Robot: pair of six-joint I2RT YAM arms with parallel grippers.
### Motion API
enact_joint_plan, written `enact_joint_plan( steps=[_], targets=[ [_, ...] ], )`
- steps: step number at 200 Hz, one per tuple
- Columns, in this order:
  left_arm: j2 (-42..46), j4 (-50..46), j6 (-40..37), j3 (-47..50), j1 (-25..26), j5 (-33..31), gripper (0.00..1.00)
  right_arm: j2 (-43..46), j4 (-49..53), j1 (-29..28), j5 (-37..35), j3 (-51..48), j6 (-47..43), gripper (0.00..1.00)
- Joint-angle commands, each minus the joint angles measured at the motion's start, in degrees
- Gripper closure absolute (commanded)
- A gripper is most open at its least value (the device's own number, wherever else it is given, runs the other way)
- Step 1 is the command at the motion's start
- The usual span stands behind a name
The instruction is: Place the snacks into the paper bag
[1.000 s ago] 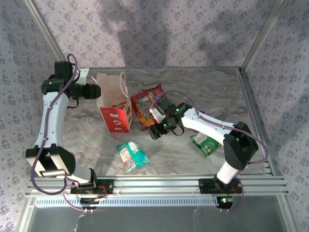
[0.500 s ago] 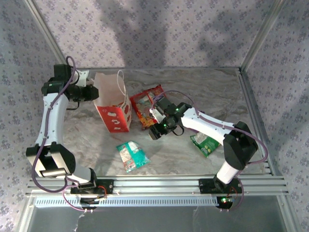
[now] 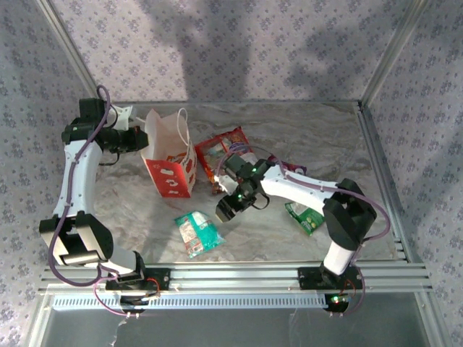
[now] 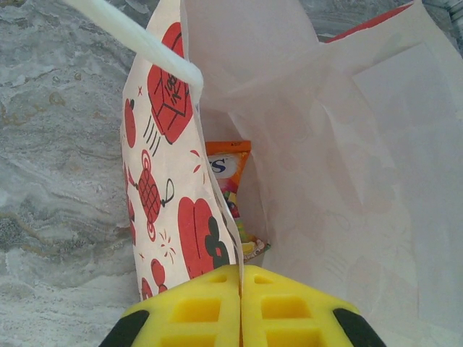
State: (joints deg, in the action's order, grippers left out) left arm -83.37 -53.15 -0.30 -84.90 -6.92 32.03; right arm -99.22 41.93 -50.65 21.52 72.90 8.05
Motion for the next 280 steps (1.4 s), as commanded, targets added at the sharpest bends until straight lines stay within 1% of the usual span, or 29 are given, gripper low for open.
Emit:
enact_joint_plan(
  steps=[1,38,62,89,101,115,126,155,160,167,188,208,211,213,214,215,216,217,219,220,222,229,258,280],
  targets=[
    [1.5,0.5,0.7,0.8,-0.1,2.1,0.93,-2.1,0.8,-2.3,4.0,2.0,-0.9,0.31],
    [2.6,1.8,1.9,2.2,-0.1,2.6,0.93,-6.7,-1.7,-3.6,3.2,2.4,1.8,0.33],
    [2.9,2.4,2.7,3.2,0.1,2.6,0.93,-9.9,-3.1,-4.4,4.6,3.4,2.9,0.34],
    [3.4,3.4,3.5,4.1,0.2,2.7,0.93,-13.3,-1.8,-6.6,3.4,6.0,2.8,0.35],
    [3.6,3.7,3.7,4.1,0.2,2.9,0.93,-14.5,-0.7,-7.2,2.4,7.1,2.8,0.37],
    [3.7,3.9,3.8,4.1,0.3,3.0,0.93,-14.9,-0.6,-7.4,2.0,7.3,3.0,0.41],
    [3.7,3.9,3.8,4.2,0.3,3.2,0.93,-14.9,-0.6,-7.3,1.6,7.3,3.2,0.47],
    [3.9,4.0,3.7,4.4,0.5,3.1,0.93,-14.7,-0.6,-7.4,0.5,7.1,4.1,0.72],
    [3.8,4.0,3.7,4.4,0.5,3.0,0.93,-14.7,-0.6,-7.3,0.3,7.1,4.2,0.74],
    [3.8,4.1,3.7,4.4,0.5,3.0,0.93,-14.6,-0.6,-7.2,0.5,7.1,4.4,0.75],
    [3.8,3.9,3.9,4.3,0.4,3.0,0.93,-12.8,-1.7,-6.9,1.4,6.7,4.9,0.70],
    [4.0,3.9,3.7,4.3,0.5,2.9,0.93,-10.0,-1.7,-6.9,-1.4,6.8,5.4,0.69],
    [4.0,3.9,3.7,4.3,0.5,2.9,0.93,-9.5,-1.7,-6.9,-1.9,6.8,5.5,0.66],
    [4.0,3.8,3.7,4.4,0.5,2.9,0.93,-9.3,-1.7,-6.9,-2.3,6.8,5.5,0.63],
    [4.0,3.9,3.7,4.4,0.5,2.9,0.93,-9.0,-1.7,-6.9,-2.6,6.9,5.5,0.59],
    [4.0,3.9,3.7,4.3,0.4,2.9,0.93,-9.0,-1.7,-6.9,-2.6,6.9,5.5,0.59],
    [4.0,3.9,3.7,4.4,0.5,2.9,0.93,-8.6,-1.7,-6.9,-2.9,6.9,5.7,0.54],
    [4.0,3.8,3.8,4.4,0.5,2.9,0.93,-8.6,-1.7,-6.9,-2.9,6.9,5.7,0.54],
    [4.0,3.8,3.7,4.4,0.5,2.9,0.93,-8.2,-1.6,-6.8,-3.4,6.8,5.7,0.48],
    [4.1,3.8,3.7,4.4,0.5,2.9,0.93,-8.2,-1.6,-6.8,-3.4,6.8,5.7,0.48],
    [4.1,3.9,3.7,4.3,0.5,2.9,0.93,-7.8,-1.7,-6.9,-3.7,6.6,5.8,0.45],
    [4.1,4.0,3.8,4.3,0.5,2.9,0.93,-6.9,-2.4,-6.9,-4.0,6.2,5.9,0.41],
    [4.2,4.0,4.0,4.4,0.5,3.0,0.93,-4.0,-6.1,-7.8,-4.1,4.1,5.7,0.35],
    [4.4,3.8,4.0,4.4,0.5,2.9,0.92,-5.6,-5.4,-8.4,-2.4,4.4,5.6,0.33]
  ],
)
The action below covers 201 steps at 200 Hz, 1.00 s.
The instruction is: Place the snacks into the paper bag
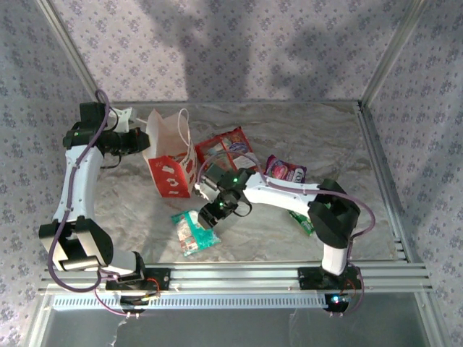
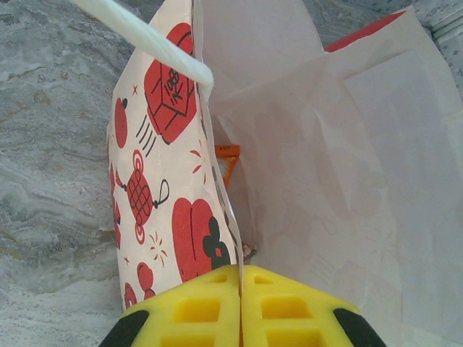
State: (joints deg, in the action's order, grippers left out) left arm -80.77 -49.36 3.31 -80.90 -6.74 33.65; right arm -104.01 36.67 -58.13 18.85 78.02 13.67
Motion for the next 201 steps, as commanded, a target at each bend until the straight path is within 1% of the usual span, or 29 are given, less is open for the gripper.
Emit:
enact_joint_plan(
  steps=[1,20,32,74,103,109,116,137,176,201],
  targets=[
    [1.8,0.1,0.4,0.4,0.3,1.3,0.92,-1.1,0.0,-0.9,0.4,-0.6,-0.1,0.32],
    [2.1,0.2,0.4,0.5,0.3,1.4,0.92,-3.6,1.2,-1.5,0.9,0.7,-0.9,0.30],
    [2.2,0.2,0.4,0.4,0.3,1.5,0.92,-4.7,1.3,-1.8,1.2,1.2,-1.3,0.24],
    [2.2,0.4,0.4,0.4,0.3,1.8,0.92,-7.4,2.0,-2.2,2.1,3.7,-2.5,0.22],
    [2.1,0.2,0.3,0.3,0.3,1.8,0.92,-10.7,3.3,-2.3,3.2,6.3,-3.5,0.23],
    [2.0,0.1,0.3,0.4,0.3,1.8,0.92,-11.3,3.5,-2.3,3.2,6.9,-3.5,0.25],
    [2.1,0.0,0.3,0.4,0.3,1.7,0.92,-12.0,4.0,-2.3,3.0,7.5,-3.5,0.29],
    [2.3,-0.1,0.1,0.4,0.3,1.5,0.92,-13.3,5.6,-2.2,1.8,8.7,-3.8,0.46],
    [2.4,-0.2,0.1,0.2,0.3,1.6,0.92,-11.7,5.6,-1.9,0.1,7.4,-3.1,0.66],
    [2.5,-0.2,0.5,0.3,0.3,1.5,0.92,-9.2,5.8,-2.1,-1.9,5.3,-2.7,0.82]
  ],
)
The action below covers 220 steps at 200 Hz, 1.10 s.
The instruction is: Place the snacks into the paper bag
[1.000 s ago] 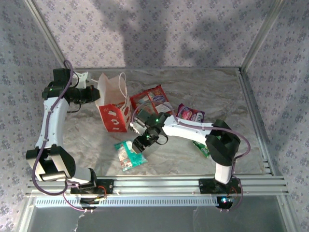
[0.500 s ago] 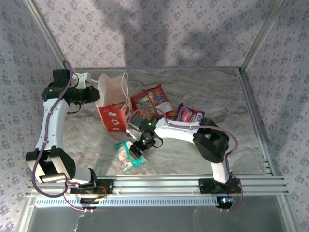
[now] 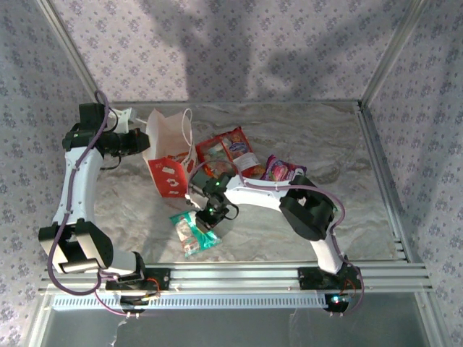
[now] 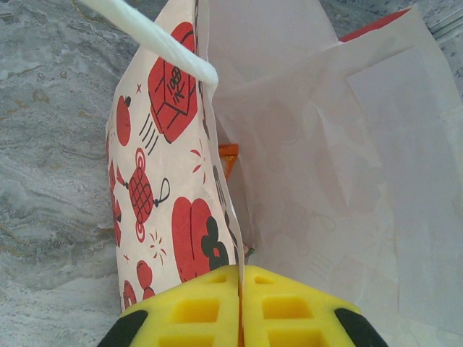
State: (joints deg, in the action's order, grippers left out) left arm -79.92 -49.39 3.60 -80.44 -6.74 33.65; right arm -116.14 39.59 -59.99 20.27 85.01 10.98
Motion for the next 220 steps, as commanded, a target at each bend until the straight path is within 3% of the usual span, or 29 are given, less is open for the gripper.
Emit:
enact_joint_plan(
  steps=[1,33,88,145,220],
  targets=[
    [1.7,-0.2,0.3,-0.1,0.3,1.5,0.92,3.0,2.9,-0.2,-3.4,-1.8,0.0,0.83],
    [1.2,-1.0,1.2,-0.4,0.3,0.3,0.92,6.5,3.5,-0.1,-8.8,-4.8,1.2,1.00],
    [0.5,0.2,3.7,0.7,0.3,0.2,0.91,11.9,7.4,0.2,-14.3,-3.8,-0.7,1.00],
    [0.8,0.4,6.8,0.5,0.6,-0.9,0.91,14.5,15.0,2.7,-17.9,4.6,-1.7,1.00],
    [-0.6,-1.2,6.2,-3.4,1.7,-2.5,0.90,20.1,19.4,8.6,-16.8,15.7,-4.3,1.00]
  ],
)
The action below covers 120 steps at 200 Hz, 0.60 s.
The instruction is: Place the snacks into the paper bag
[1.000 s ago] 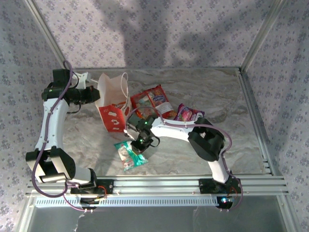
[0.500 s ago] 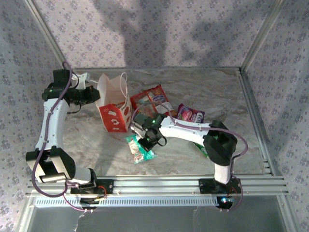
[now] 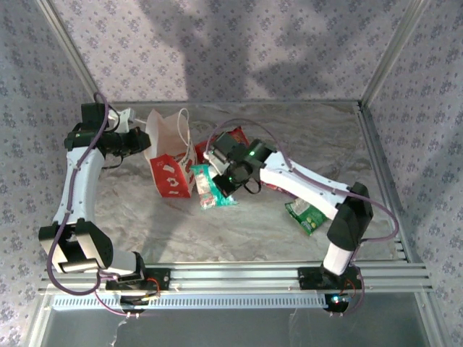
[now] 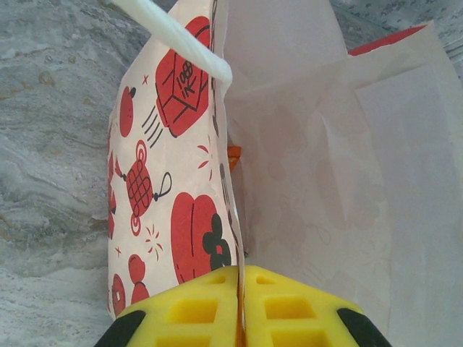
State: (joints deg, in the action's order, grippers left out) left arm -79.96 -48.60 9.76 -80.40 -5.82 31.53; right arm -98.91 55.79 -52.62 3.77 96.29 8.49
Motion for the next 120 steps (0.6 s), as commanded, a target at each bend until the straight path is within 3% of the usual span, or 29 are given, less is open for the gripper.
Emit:
enact_joint_plan(
  steps=[1,120],
  targets=[
    [-0.5,-2.0,0.0,-3.5,0.8,-0.4,0.90,2.9,3.3,1.4,-0.3,4.4,-1.9,1.00],
    [-2.8,-2.9,-0.2,-5.3,1.2,-1.6,0.90,7.4,4.1,7.9,-1.4,19.9,-6.8,1.00]
  ],
)
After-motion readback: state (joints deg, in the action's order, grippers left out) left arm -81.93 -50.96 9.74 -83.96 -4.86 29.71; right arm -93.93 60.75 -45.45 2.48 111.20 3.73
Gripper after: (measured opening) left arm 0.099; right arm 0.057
